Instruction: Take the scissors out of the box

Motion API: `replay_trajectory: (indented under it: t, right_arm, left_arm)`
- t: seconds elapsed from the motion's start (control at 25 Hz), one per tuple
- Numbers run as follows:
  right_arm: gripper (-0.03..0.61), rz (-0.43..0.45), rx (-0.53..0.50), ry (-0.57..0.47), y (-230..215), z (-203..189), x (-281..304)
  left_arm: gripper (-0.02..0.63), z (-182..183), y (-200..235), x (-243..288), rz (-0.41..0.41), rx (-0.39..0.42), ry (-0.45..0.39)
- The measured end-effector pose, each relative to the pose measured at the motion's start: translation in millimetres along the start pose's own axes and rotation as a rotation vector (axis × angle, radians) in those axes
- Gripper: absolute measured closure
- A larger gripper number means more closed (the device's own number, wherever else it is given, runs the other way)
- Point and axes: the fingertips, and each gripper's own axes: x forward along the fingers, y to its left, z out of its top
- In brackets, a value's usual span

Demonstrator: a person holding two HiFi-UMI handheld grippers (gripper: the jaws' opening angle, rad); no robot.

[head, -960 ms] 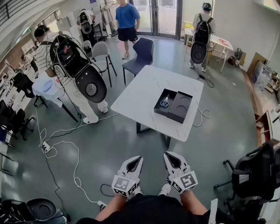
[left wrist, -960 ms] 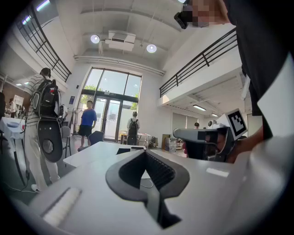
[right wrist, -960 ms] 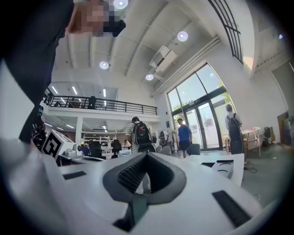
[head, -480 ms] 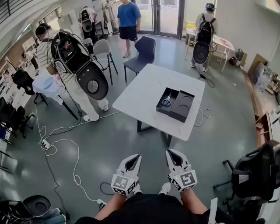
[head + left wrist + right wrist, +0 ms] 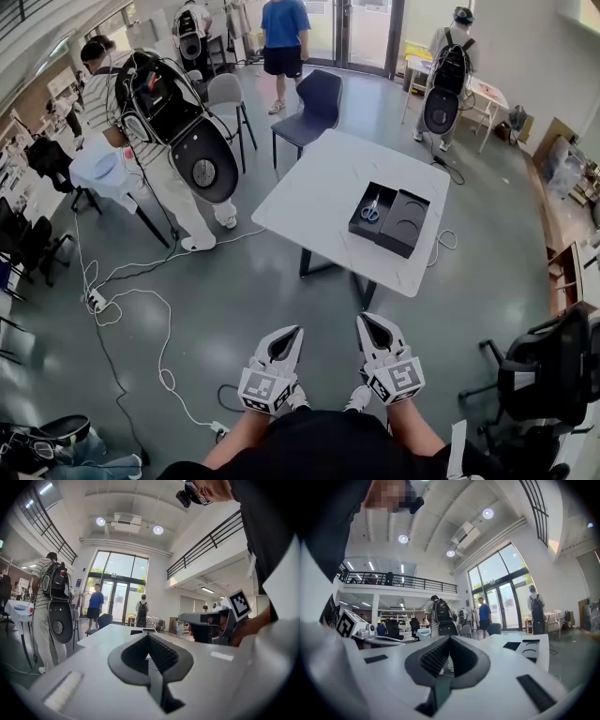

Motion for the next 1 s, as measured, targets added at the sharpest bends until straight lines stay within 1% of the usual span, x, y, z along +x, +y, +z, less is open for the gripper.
replay_trajectory:
  t: [0.2, 0.4, 0.56, 0.68, 0.8, 1.0]
  right_arm:
    - [0.571, -0.003, 0.021, 0.015, 26.7, -6.5, 23.3]
    - [0.57, 0.001, 0.013, 0.038, 51.2, -17.2, 31.9]
    - [0.569, 0.002, -0.01, 0.051, 65.6, -13.5, 36.4]
    - [0.569, 0.003, -0.031, 0.076, 65.2, -14.9, 35.8]
    - [0.569, -0.022, -0.015, 0.094, 57.9, -21.8, 35.0]
    - [0.569, -0.037, 0.016, 0.091, 35.3, -27.3, 47.6]
  left_arm:
    - [0.604, -8.0, 25.1, -21.6, -0.014, -0.016, 0.019]
    - [0.604, -16.3, 43.3, -42.7, -0.024, -0.02, 0.03]
    - [0.604, -17.9, 57.6, -50.9, -0.029, -0.025, 0.031]
    - [0.604, -15.6, 57.9, -49.5, -0.044, -0.031, 0.023]
    - [0.604, -19.5, 60.0, -47.1, -0.052, -0.048, 0.033]
    - [0.604, -21.5, 75.1, -29.6, -0.022, -0.057, 0.044]
